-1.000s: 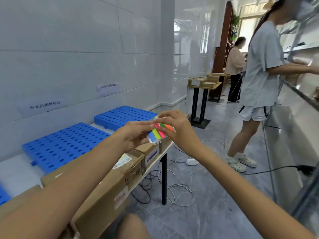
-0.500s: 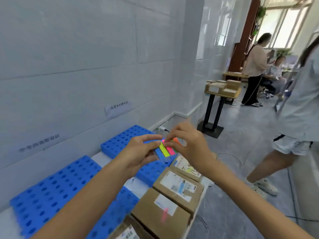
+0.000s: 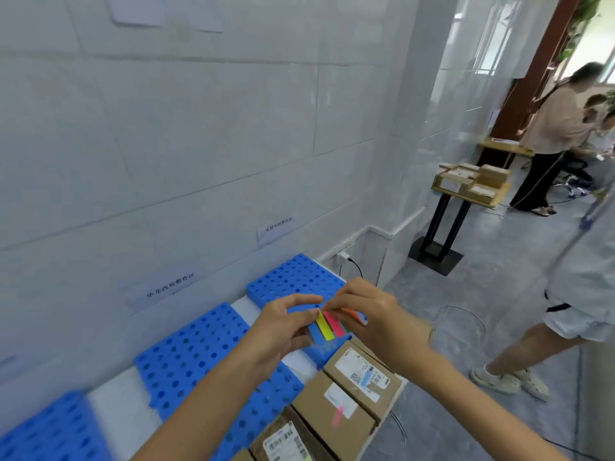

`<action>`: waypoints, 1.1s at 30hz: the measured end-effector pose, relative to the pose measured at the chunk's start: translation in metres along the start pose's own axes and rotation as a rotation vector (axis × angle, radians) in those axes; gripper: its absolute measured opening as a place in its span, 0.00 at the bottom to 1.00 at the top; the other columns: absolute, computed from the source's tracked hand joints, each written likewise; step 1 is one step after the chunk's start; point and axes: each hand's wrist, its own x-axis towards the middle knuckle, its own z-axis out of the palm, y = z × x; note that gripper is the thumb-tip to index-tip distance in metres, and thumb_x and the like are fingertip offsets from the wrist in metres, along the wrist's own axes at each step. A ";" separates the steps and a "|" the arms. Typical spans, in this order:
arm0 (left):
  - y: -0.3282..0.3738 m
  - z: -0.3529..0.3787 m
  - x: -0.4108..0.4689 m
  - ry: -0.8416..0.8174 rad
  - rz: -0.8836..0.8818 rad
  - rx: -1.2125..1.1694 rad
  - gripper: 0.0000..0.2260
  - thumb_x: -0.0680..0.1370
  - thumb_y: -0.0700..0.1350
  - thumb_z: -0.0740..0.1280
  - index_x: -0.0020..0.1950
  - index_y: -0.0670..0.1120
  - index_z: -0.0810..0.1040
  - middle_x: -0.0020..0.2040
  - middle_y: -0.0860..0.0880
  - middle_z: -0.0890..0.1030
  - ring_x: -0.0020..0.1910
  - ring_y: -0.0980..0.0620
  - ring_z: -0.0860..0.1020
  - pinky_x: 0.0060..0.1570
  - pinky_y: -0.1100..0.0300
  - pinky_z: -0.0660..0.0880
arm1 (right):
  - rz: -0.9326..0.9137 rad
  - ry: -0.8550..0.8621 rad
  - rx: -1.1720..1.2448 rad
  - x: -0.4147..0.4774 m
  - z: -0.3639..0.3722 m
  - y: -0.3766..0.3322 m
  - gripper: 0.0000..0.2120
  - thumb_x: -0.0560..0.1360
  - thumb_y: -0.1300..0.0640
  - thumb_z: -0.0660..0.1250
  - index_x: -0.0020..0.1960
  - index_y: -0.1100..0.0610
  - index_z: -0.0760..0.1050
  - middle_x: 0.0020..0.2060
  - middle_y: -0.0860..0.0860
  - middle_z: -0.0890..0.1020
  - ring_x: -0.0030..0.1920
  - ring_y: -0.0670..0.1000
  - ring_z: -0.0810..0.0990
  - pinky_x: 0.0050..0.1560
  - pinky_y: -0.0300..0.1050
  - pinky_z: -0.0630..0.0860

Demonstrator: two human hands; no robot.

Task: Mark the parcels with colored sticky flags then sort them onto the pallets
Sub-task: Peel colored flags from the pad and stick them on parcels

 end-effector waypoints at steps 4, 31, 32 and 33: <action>-0.006 0.015 0.008 0.060 -0.008 -0.029 0.08 0.78 0.38 0.64 0.56 0.45 0.78 0.46 0.42 0.85 0.47 0.47 0.84 0.47 0.58 0.81 | 0.019 -0.055 0.065 -0.001 -0.008 0.016 0.11 0.76 0.52 0.61 0.51 0.57 0.79 0.42 0.48 0.78 0.43 0.43 0.74 0.46 0.35 0.71; -0.075 0.195 0.214 0.666 -0.087 -0.140 0.06 0.75 0.37 0.70 0.51 0.43 0.78 0.47 0.42 0.82 0.39 0.48 0.82 0.29 0.61 0.77 | 0.471 -0.388 0.814 -0.046 -0.055 0.305 0.01 0.71 0.62 0.72 0.42 0.58 0.80 0.41 0.51 0.84 0.48 0.48 0.82 0.55 0.40 0.75; -0.077 0.194 0.219 0.688 -0.084 -0.154 0.06 0.75 0.37 0.69 0.51 0.43 0.77 0.46 0.42 0.81 0.39 0.48 0.81 0.28 0.61 0.77 | 0.538 -0.343 0.879 -0.047 -0.053 0.311 0.01 0.72 0.63 0.71 0.42 0.61 0.80 0.40 0.52 0.84 0.46 0.49 0.82 0.52 0.40 0.76; -0.079 0.192 0.223 0.710 -0.075 -0.173 0.06 0.75 0.37 0.69 0.52 0.42 0.77 0.46 0.42 0.81 0.38 0.49 0.81 0.26 0.62 0.77 | 0.621 -0.290 0.930 -0.048 -0.051 0.319 0.02 0.72 0.64 0.70 0.43 0.63 0.79 0.38 0.54 0.84 0.45 0.49 0.82 0.51 0.40 0.76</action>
